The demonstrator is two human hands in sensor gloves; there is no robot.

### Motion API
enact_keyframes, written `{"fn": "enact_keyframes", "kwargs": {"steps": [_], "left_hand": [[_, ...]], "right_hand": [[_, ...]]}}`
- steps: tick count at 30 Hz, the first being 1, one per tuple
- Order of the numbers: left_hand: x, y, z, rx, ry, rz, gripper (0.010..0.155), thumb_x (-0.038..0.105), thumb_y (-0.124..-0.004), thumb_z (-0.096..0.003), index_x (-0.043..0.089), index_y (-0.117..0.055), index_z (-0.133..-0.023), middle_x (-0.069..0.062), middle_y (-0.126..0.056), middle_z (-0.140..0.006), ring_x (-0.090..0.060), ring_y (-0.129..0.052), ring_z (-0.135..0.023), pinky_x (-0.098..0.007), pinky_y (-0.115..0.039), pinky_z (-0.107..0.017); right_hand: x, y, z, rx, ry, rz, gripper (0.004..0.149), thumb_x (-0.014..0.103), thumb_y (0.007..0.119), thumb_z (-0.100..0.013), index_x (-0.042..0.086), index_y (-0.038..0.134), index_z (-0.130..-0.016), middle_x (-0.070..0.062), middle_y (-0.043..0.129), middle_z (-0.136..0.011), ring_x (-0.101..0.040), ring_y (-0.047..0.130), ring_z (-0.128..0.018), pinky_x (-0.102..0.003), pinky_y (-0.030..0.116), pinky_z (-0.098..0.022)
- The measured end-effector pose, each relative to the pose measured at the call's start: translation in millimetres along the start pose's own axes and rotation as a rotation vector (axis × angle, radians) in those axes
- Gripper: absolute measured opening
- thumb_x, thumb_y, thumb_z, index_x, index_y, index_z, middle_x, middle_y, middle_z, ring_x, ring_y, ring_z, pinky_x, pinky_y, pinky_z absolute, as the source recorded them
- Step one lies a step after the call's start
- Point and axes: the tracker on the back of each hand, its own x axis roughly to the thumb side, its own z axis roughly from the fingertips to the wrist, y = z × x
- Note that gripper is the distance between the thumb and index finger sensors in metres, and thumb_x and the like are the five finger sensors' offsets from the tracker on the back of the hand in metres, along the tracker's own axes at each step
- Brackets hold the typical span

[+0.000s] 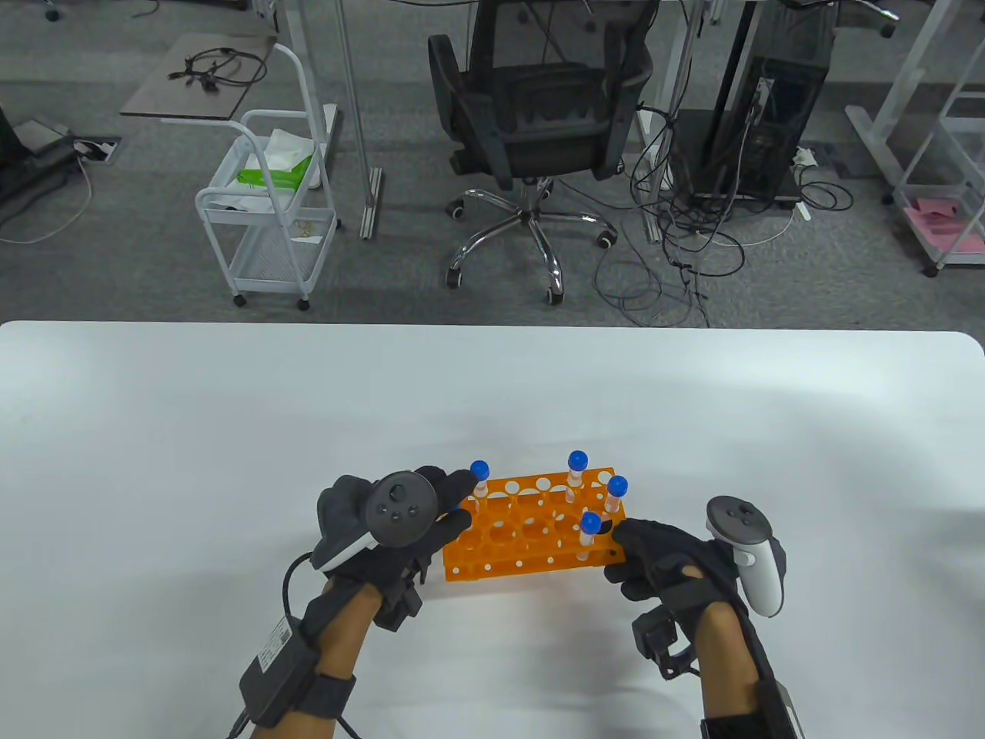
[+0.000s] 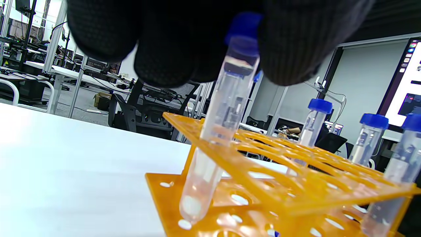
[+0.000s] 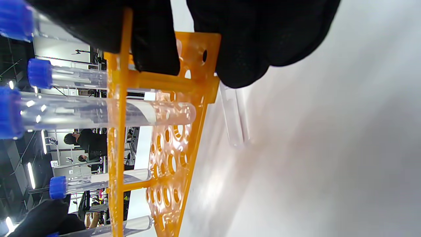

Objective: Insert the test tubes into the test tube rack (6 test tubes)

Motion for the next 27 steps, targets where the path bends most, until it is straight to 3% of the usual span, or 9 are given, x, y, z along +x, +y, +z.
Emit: {"fn": "enact_keyframes", "kwargs": {"steps": [9,18,27], "left_hand": [[-2,-2,1,-0.025,0.02,0.001,0.053,0.047,-0.085,-0.0404,0.031,-0.082,-0.091,-0.007,-0.088,-0.09,-0.024,-0.095,-0.067,-0.05,-0.078,-0.053],[-26,17,7,0.067,0.093,0.168,0.055,0.053,-0.075,-0.0433,0.028,-0.082,-0.092,-0.01,-0.087,-0.094,-0.028,-0.096,-0.073,-0.051,-0.079,-0.053],[-59,-5,-8,-0.019,0.209,0.228,0.055,0.051,-0.072,-0.0444,0.025,-0.081,-0.092,-0.011,-0.084,-0.098,-0.031,-0.092,-0.082,-0.053,-0.079,-0.057]], "right_hand": [[0,-1,0,-0.007,0.005,0.009,0.047,0.054,0.072,-0.051,0.029,0.084,-0.089,-0.017,0.075,-0.101,-0.036,0.091,-0.077,-0.053,0.078,-0.055],[-1,-4,1,-0.013,0.008,-0.006,0.047,0.054,0.072,-0.051,0.029,0.084,-0.089,-0.017,0.075,-0.1,-0.036,0.092,-0.077,-0.053,0.078,-0.056],[-3,-17,7,-0.048,-0.001,-0.036,0.047,0.054,0.072,-0.051,0.029,0.084,-0.089,-0.017,0.075,-0.1,-0.036,0.092,-0.077,-0.053,0.078,-0.055]]}}
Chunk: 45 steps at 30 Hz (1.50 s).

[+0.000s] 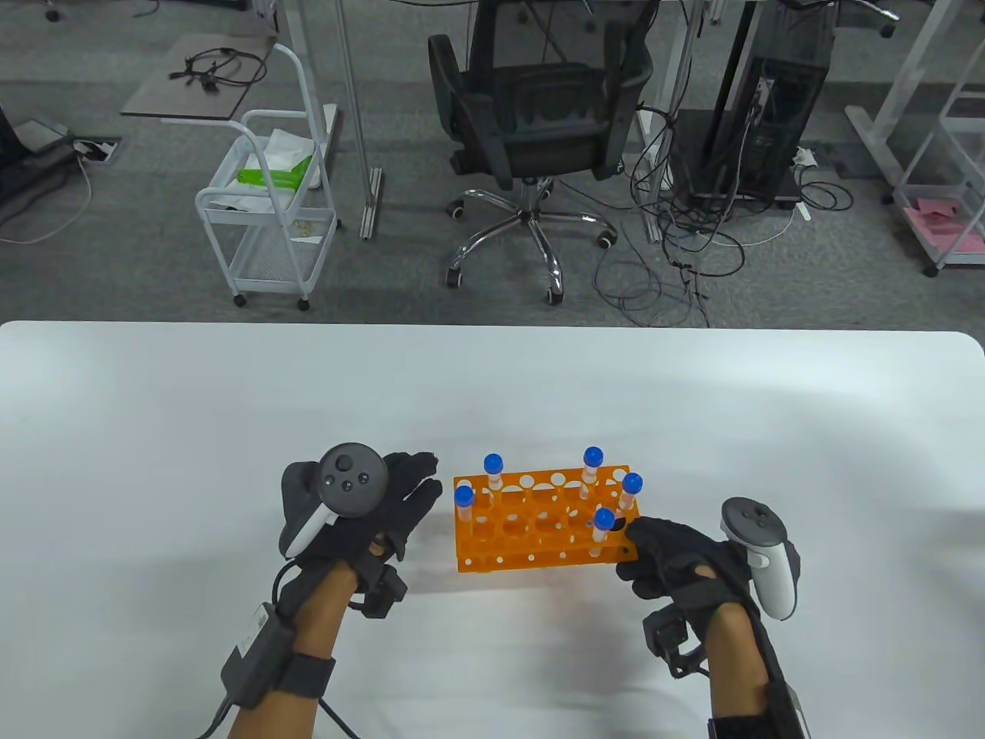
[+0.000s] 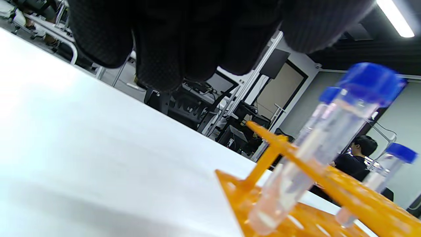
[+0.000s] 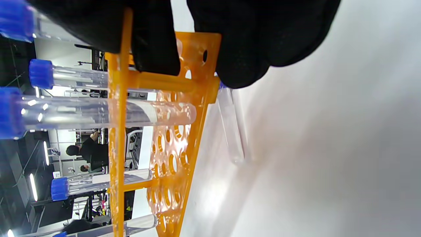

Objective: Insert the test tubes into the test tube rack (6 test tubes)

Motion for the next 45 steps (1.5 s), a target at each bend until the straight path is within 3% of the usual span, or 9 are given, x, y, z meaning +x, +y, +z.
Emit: {"fn": "enact_keyframes", "kwargs": {"steps": [7,15,21,31,45], "left_hand": [[-8,-21,-25,-0.084,0.015,-0.012,0.054,0.049,-0.072,-0.0449,0.025,-0.079,-0.093,-0.011,-0.082,-0.099,-0.032,-0.091,-0.084,-0.052,-0.079,-0.057],[11,-68,-48,-0.237,-0.059,-0.122,0.052,0.048,-0.076,-0.044,0.025,-0.082,-0.091,-0.01,-0.087,-0.095,-0.029,-0.095,-0.078,-0.05,-0.082,-0.054],[35,-99,-48,-0.317,-0.164,-0.206,0.052,0.048,-0.078,-0.043,0.025,-0.084,-0.09,-0.01,-0.089,-0.092,-0.028,-0.098,-0.072,-0.047,-0.084,-0.045],[78,-134,-34,-0.354,-0.298,-0.277,0.055,0.05,-0.077,-0.0428,0.026,-0.08,-0.092,-0.009,-0.087,-0.094,-0.027,-0.097,-0.072,-0.047,-0.084,-0.046],[117,-179,-32,-0.366,-0.298,-0.371,0.061,0.049,-0.08,-0.0417,0.027,-0.07,-0.098,-0.009,-0.078,-0.101,-0.025,-0.092,-0.078,-0.047,-0.081,-0.051]], "right_hand": [[-7,-20,3,-0.067,0.013,-0.049,0.047,0.054,0.071,-0.051,0.029,0.084,-0.089,-0.017,0.075,-0.1,-0.036,0.092,-0.076,-0.053,0.078,-0.055],[-13,-41,9,-0.16,0.018,-0.113,0.047,0.054,0.071,-0.051,0.029,0.084,-0.089,-0.017,0.075,-0.1,-0.036,0.092,-0.077,-0.053,0.078,-0.055],[-17,-50,12,-0.226,0.016,-0.153,0.047,0.054,0.071,-0.051,0.029,0.084,-0.089,-0.018,0.074,-0.1,-0.036,0.091,-0.077,-0.053,0.078,-0.055],[-20,-54,14,-0.286,0.031,-0.17,0.047,0.054,0.071,-0.051,0.029,0.083,-0.089,-0.017,0.073,-0.101,-0.036,0.091,-0.078,-0.052,0.078,-0.056],[-21,-59,15,-0.327,0.05,-0.191,0.047,0.054,0.069,-0.051,0.03,0.082,-0.09,-0.016,0.072,-0.102,-0.035,0.09,-0.079,-0.052,0.077,-0.057]]}}
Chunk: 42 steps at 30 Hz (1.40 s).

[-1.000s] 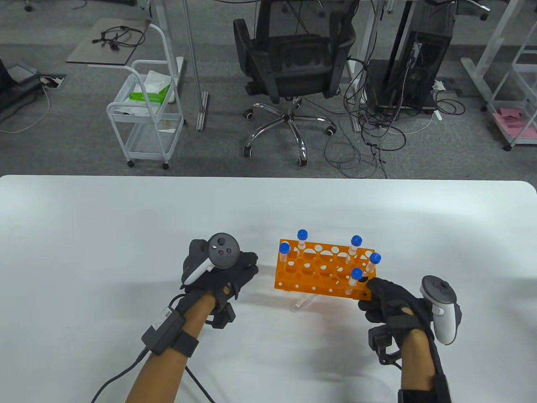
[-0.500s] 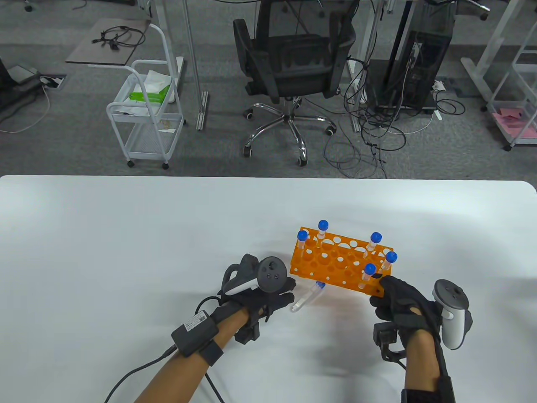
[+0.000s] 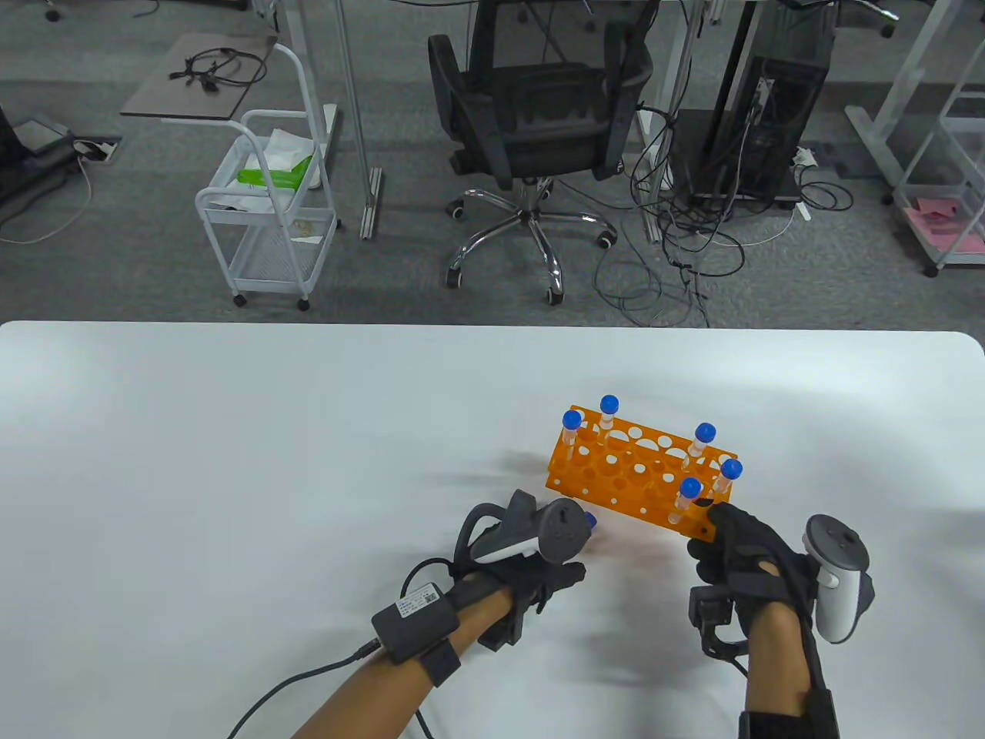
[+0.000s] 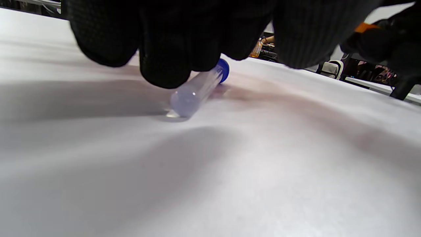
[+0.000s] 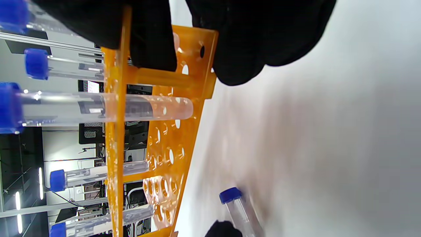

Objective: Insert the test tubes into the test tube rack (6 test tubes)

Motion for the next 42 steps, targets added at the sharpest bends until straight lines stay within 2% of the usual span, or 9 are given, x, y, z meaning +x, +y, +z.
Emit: {"fn": "enact_keyframes", "kwargs": {"steps": [9,21,29,34,42], "left_hand": [[12,-12,-15,0.044,0.046,-0.104,0.062,0.049,-0.082,-0.0408,0.029,-0.068,-0.099,-0.008,-0.078,-0.1,-0.023,-0.093,-0.074,-0.046,-0.081,-0.049],[17,-16,-22,0.083,0.067,-0.2,0.061,0.04,-0.089,-0.0409,0.033,-0.067,-0.097,-0.004,-0.092,-0.084,-0.017,-0.1,-0.058,-0.042,-0.086,-0.045],[16,-17,-21,0.046,0.082,-0.237,0.068,0.038,-0.087,-0.0399,0.021,-0.061,-0.1,-0.007,-0.095,-0.079,-0.015,-0.104,-0.049,-0.041,-0.088,-0.039],[13,-11,-13,0.019,0.069,-0.198,0.075,0.038,-0.086,-0.0383,0.017,-0.053,-0.102,-0.007,-0.093,-0.077,-0.014,-0.107,-0.044,-0.039,-0.093,-0.035],[-1,18,19,0.019,0.027,-0.023,0.069,0.036,-0.085,-0.04,0.018,-0.058,-0.101,-0.01,-0.089,-0.081,-0.015,-0.108,-0.051,-0.04,-0.094,-0.04]], "right_hand": [[-1,-2,0,-0.012,0.004,-0.02,0.047,0.054,0.07,-0.051,0.03,0.082,-0.09,-0.017,0.072,-0.102,-0.035,0.09,-0.079,-0.052,0.077,-0.057],[-3,-5,-1,-0.018,0.011,-0.036,0.047,0.054,0.07,-0.051,0.029,0.082,-0.089,-0.017,0.072,-0.101,-0.036,0.09,-0.079,-0.052,0.077,-0.057],[-4,-5,-1,-0.028,0.013,-0.036,0.047,0.053,0.07,-0.051,0.029,0.083,-0.089,-0.018,0.072,-0.101,-0.036,0.09,-0.078,-0.053,0.077,-0.056],[-4,-6,-1,-0.03,0.014,-0.039,0.047,0.053,0.07,-0.051,0.029,0.083,-0.089,-0.018,0.072,-0.101,-0.036,0.09,-0.078,-0.053,0.077,-0.056],[-5,-6,-1,-0.025,0.01,-0.037,0.047,0.053,0.071,-0.051,0.029,0.083,-0.089,-0.018,0.072,-0.101,-0.036,0.09,-0.078,-0.053,0.077,-0.057]]}}
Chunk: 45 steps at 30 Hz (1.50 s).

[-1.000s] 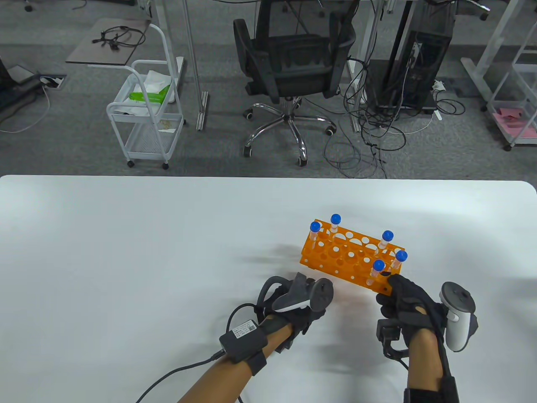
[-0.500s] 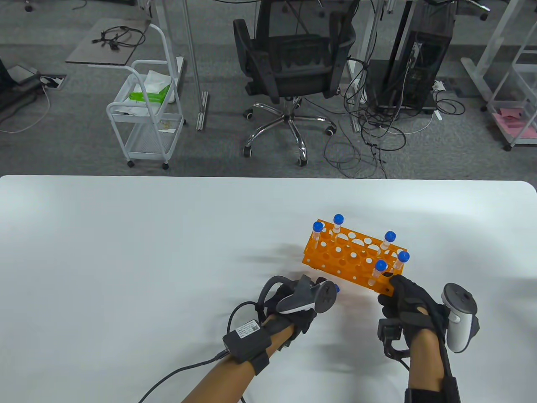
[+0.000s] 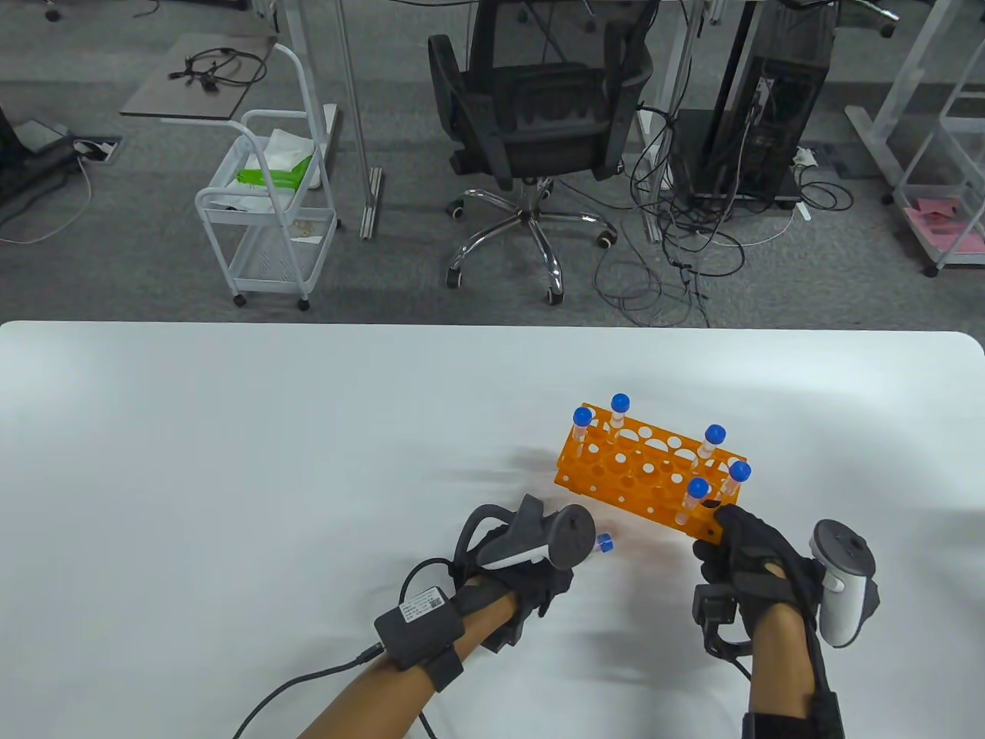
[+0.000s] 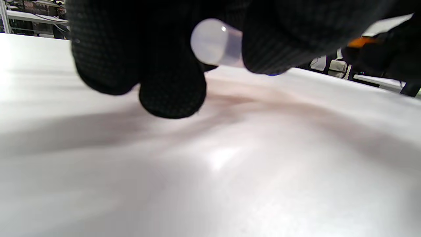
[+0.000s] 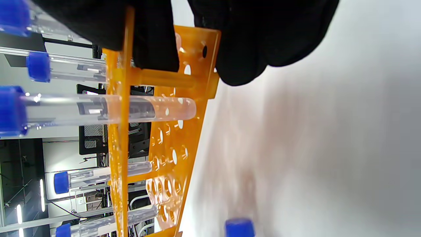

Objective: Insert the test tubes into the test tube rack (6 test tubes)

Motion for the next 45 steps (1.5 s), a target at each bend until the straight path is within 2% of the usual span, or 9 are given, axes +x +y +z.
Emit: {"fn": "enact_keyframes", "kwargs": {"steps": [4,7,12,20,28,33,37,40,45], "left_hand": [[-17,14,17,-0.003,0.016,0.137,0.065,0.035,-0.08,-0.042,0.017,-0.059,-0.101,-0.011,-0.082,-0.085,-0.013,-0.107,-0.057,-0.037,-0.095,-0.043],[-29,22,26,0.024,0.034,0.218,0.058,0.035,-0.078,-0.0418,0.017,-0.069,-0.097,-0.012,-0.081,-0.085,-0.014,-0.107,-0.06,-0.037,-0.097,-0.043],[-47,28,37,-0.013,0.046,0.37,0.052,0.035,-0.078,-0.0414,0.022,-0.069,-0.091,-0.008,-0.079,-0.086,-0.019,-0.104,-0.068,-0.039,-0.095,-0.046],[-70,39,60,0.161,0.071,0.634,0.044,0.046,-0.082,-0.0402,0.026,-0.083,-0.079,-0.008,-0.089,-0.082,-0.033,-0.1,-0.073,-0.049,-0.092,-0.047],[-95,44,79,0.227,0.078,0.831,0.054,0.055,-0.076,-0.0395,0.023,-0.089,-0.081,-0.01,-0.089,-0.081,-0.032,-0.098,-0.068,-0.05,-0.085,-0.048],[-105,47,91,0.218,0.12,0.864,0.057,0.055,-0.078,-0.0402,0.024,-0.087,-0.088,-0.007,-0.087,-0.074,-0.024,-0.093,-0.055,-0.046,-0.08,-0.045],[-110,50,98,0.219,0.094,0.868,0.056,0.051,-0.084,-0.0397,0.022,-0.087,-0.087,-0.006,-0.096,-0.065,-0.023,-0.098,-0.045,-0.045,-0.085,-0.038],[-113,52,102,0.233,0.114,0.838,0.054,0.047,-0.087,-0.0393,0.026,-0.085,-0.089,-0.004,-0.103,-0.063,-0.024,-0.105,-0.046,-0.045,-0.088,-0.037],[-115,55,105,0.258,0.144,0.806,0.052,0.042,-0.086,-0.0411,0.027,-0.077,-0.09,-0.003,-0.103,-0.075,-0.028,-0.105,-0.062,-0.048,-0.088,-0.042]], "right_hand": [[0,0,0,0.003,-0.001,0.005,0.047,0.053,0.07,-0.051,0.029,0.083,-0.089,-0.018,0.072,-0.101,-0.036,0.09,-0.079,-0.053,0.077,-0.057],[0,1,-1,0.005,-0.003,0.014,0.047,0.053,0.071,-0.051,0.029,0.083,-0.089,-0.018,0.072,-0.101,-0.036,0.09,-0.079,-0.053,0.077,-0.057],[0,4,-2,0.019,-0.003,0.034,0.047,0.053,0.07,-0.051,0.029,0.082,-0.089,-0.017,0.071,-0.102,-0.036,0.09,-0.079,-0.052,0.077,-0.057],[1,10,1,0.056,-0.015,0.048,0.047,0.053,0.071,-0.051,0.029,0.082,-0.089,-0.018,0.071,-0.102,-0.036,0.09,-0.079,-0.053,0.077,-0.057],[5,21,0,0.112,-0.016,0.094,0.047,0.054,0.07,-0.051,0.031,0.081,-0.09,-0.016,0.07,-0.103,-0.035,0.089,-0.081,-0.051,0.078,-0.058],[4,24,0,0.127,-0.013,0.086,0.047,0.054,0.07,-0.051,0.031,0.081,-0.09,-0.016,0.07,-0.103,-0.035,0.089,-0.081,-0.051,0.077,-0.058],[4,27,-1,0.148,-0.011,0.095,0.047,0.054,0.069,-0.052,0.031,0.081,-0.091,-0.016,0.07,-0.103,-0.034,0.089,-0.081,-0.051,0.077,-0.059],[4,29,-1,0.146,-0.012,0.106,0.047,0.054,0.07,-0.051,0.031,0.081,-0.091,-0.016,0.07,-0.103,-0.034,0.089,-0.081,-0.051,0.077,-0.059],[4,32,-2,0.149,-0.01,0.126,0.047,0.054,0.07,-0.051,0.031,0.08,-0.091,-0.016,0.07,-0.104,-0.034,0.089,-0.082,-0.051,0.077,-0.059]]}}
